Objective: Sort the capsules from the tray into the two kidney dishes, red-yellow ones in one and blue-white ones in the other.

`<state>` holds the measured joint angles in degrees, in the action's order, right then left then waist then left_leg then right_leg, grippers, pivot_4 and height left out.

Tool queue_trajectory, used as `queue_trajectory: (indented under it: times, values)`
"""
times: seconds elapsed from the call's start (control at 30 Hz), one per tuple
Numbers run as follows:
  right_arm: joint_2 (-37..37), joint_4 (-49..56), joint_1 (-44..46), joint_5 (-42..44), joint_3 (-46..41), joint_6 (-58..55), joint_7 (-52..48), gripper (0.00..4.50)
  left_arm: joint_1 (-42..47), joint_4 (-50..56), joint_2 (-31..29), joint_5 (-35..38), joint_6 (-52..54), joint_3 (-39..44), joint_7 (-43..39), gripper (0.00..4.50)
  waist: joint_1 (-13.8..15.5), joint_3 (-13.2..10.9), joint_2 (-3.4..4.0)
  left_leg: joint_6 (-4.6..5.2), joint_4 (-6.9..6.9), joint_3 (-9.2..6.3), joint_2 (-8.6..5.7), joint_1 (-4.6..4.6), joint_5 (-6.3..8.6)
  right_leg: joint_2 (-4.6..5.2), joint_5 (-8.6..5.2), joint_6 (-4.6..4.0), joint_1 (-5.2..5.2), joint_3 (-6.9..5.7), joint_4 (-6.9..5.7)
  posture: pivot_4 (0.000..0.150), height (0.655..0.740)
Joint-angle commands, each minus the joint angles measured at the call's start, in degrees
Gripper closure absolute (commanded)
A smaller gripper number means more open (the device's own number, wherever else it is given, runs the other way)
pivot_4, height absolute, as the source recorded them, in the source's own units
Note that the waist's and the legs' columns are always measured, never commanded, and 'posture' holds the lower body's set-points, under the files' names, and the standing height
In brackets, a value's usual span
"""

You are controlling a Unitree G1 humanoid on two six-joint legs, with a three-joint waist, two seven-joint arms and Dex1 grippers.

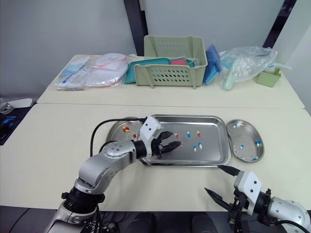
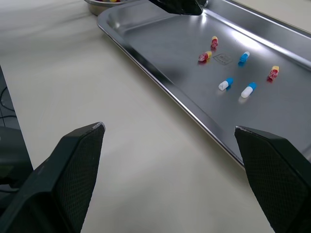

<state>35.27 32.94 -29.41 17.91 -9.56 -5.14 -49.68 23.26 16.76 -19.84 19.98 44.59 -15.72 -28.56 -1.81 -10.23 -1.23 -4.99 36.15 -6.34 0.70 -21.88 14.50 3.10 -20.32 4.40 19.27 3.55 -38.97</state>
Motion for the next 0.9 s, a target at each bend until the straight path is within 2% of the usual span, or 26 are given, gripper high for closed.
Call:
queue_trajectory:
  times: [0.03, 0.27, 0.8, 0.9]
  values:
    - [-0.89, 0.35, -1.31, -0.48, 0.57, 2.73, 0.54, 0.0, 0.61, -0.63, 1.9, -2.28, 0.04, -1.35, 2.2, 1.87, 0.12, 0.0, 0.0, 0.0, 0.01, 0.0, 0.0, 0.0, 0.0, 0.0, 0.0, 0.0, -0.01, 0.0, 0.0, 0.15, 0.74]
    - [-1.56, 0.29, -2.75, -1.21, 1.46, 4.38, 1.0, 0.0, 1.67, -6.11, 6.45, -5.58, -1.54, -2.75, 3.68, 1.87, 0.15, 0.0, 0.0, 0.0, 0.01, 0.0, -0.01, 0.0, 0.0, 0.01, 0.0, 0.0, -0.01, 0.0, 0.0, 0.15, 0.74]
    - [-0.67, 2.66, -2.52, -0.94, 2.03, 2.14, 2.84, 0.0, 2.62, -12.31, 11.36, -10.67, -1.95, -5.22, 4.22, 1.87, 0.19, 0.02, 0.02, -0.01, 0.02, 0.0, -0.02, -0.01, 0.0, 0.02, 0.0, 0.0, -0.02, 0.0, 0.0, 0.15, 0.74]
    - [-0.52, 3.12, -2.58, -0.7, 1.82, 1.44, 2.99, 0.0, 2.41, -12.26, 11.04, -11.06, -1.57, -5.38, 3.6, 2.41, 0.19, 0.02, 0.02, -0.01, 0.02, 0.0, -0.02, 0.0, 0.0, 0.02, 0.0, 0.0, -0.03, 0.0, 0.0, 0.15, 0.74]
